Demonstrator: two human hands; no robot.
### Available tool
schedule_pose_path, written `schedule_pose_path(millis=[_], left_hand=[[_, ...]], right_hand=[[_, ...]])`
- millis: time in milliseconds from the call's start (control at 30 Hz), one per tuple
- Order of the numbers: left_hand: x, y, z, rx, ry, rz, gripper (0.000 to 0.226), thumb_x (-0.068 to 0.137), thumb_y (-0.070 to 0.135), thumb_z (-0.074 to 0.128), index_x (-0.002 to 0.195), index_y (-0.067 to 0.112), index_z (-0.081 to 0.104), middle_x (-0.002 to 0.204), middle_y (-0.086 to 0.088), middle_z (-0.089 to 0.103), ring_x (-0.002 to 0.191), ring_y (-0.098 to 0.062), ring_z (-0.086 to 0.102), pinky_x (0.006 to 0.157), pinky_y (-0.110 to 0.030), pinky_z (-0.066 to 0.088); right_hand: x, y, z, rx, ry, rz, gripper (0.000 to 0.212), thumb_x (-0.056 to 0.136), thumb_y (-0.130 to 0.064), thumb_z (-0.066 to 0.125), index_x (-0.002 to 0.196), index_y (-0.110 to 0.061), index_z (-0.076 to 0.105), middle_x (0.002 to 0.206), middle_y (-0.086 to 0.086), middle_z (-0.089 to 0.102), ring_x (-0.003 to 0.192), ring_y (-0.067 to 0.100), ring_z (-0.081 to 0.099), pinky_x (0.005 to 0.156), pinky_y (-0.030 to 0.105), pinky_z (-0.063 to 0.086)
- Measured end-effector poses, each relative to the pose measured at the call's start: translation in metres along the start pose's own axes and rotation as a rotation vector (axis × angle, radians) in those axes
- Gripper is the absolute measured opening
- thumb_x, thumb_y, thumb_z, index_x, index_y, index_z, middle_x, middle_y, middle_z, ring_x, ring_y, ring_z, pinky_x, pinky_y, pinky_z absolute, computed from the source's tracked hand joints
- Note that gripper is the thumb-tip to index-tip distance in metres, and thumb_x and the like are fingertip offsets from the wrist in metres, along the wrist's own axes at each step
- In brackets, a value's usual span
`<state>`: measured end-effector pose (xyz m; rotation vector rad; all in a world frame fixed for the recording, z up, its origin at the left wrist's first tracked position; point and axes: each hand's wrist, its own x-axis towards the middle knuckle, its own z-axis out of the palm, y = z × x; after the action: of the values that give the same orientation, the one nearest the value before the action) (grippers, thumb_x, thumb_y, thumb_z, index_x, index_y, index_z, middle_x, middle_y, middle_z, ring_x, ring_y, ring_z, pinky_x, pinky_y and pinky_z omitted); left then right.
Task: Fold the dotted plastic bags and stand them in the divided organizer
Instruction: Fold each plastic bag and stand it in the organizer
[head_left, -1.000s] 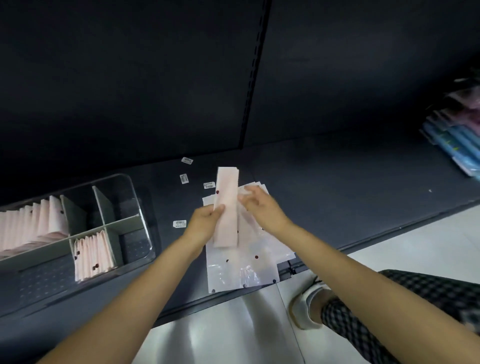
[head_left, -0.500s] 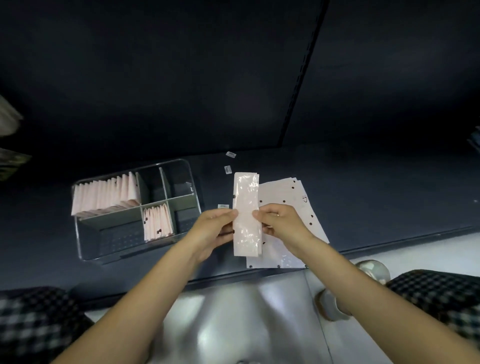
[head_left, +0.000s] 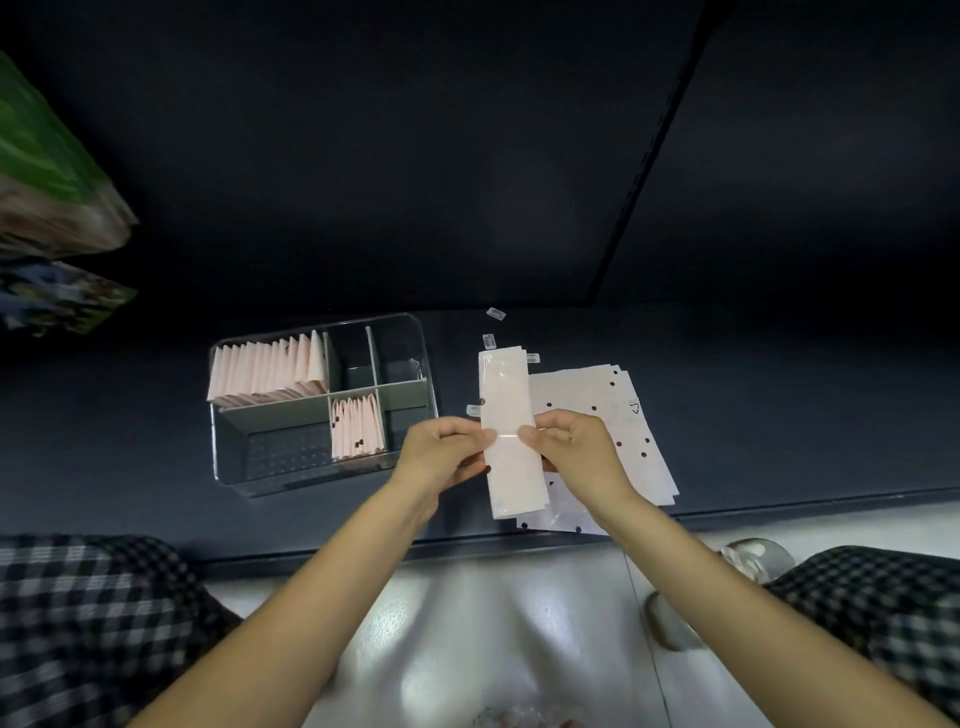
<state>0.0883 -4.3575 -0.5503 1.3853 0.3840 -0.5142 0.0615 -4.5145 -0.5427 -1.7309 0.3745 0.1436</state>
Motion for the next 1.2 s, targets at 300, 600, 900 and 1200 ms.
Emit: schedule_pose_path(millis=[300, 600, 900, 1200], left_hand=[[-0.010, 0.005, -0.010, -0.021, -0.096, 0.008, 0.001, 0.084, 0.005, 0.068, 0.083, 0.004, 0.067, 0.080, -0.005, 0.071, 0.066, -0.009, 0.068, 0.058, -0.019, 0.053], [-0.012, 0.017, -0.023, -0.084, -0.237, 0.088, 0.023, 0.088, -0.010, 0.053, 0.081, 0.005, 0.069, 0.088, -0.005, 0.069, 0.077, -0.013, 0.068, 0.066, -0.022, 0.056], [-0.013, 0.008, -0.016, -0.053, -0.175, -0.082, 0.018, 0.088, 0.024, 0.064, 0.088, 0.007, 0.070, 0.079, -0.008, 0.072, 0.066, -0.014, 0.069, 0.061, -0.024, 0.056], [-0.006, 0.000, -0.015, 0.220, 0.005, 0.322, 0.024, 0.088, 0.003, 0.062, 0.071, 0.018, 0.070, 0.073, -0.003, 0.069, 0.071, -0.019, 0.063, 0.071, -0.035, 0.053]], right_hand=[[-0.008, -0.012, 0.003, 0.093, -0.147, 0.029, 0.011, 0.090, -0.005, 0.059, 0.086, -0.001, 0.067, 0.085, 0.011, 0.071, 0.070, 0.013, 0.070, 0.063, 0.019, 0.055], [-0.007, -0.017, -0.004, 0.313, -0.250, 0.022, 0.023, 0.090, 0.004, 0.053, 0.085, -0.009, 0.070, 0.080, 0.004, 0.072, 0.075, 0.013, 0.069, 0.063, 0.020, 0.053], [-0.006, -0.014, -0.002, 0.117, -0.200, -0.151, 0.025, 0.089, 0.007, 0.051, 0.080, -0.008, 0.069, 0.063, -0.007, 0.067, 0.064, 0.006, 0.063, 0.061, 0.016, 0.051], [-0.004, -0.006, 0.018, 0.033, -0.221, -0.038, 0.019, 0.095, -0.015, 0.052, 0.091, -0.009, 0.069, 0.077, -0.001, 0.068, 0.071, 0.010, 0.065, 0.063, 0.021, 0.054]])
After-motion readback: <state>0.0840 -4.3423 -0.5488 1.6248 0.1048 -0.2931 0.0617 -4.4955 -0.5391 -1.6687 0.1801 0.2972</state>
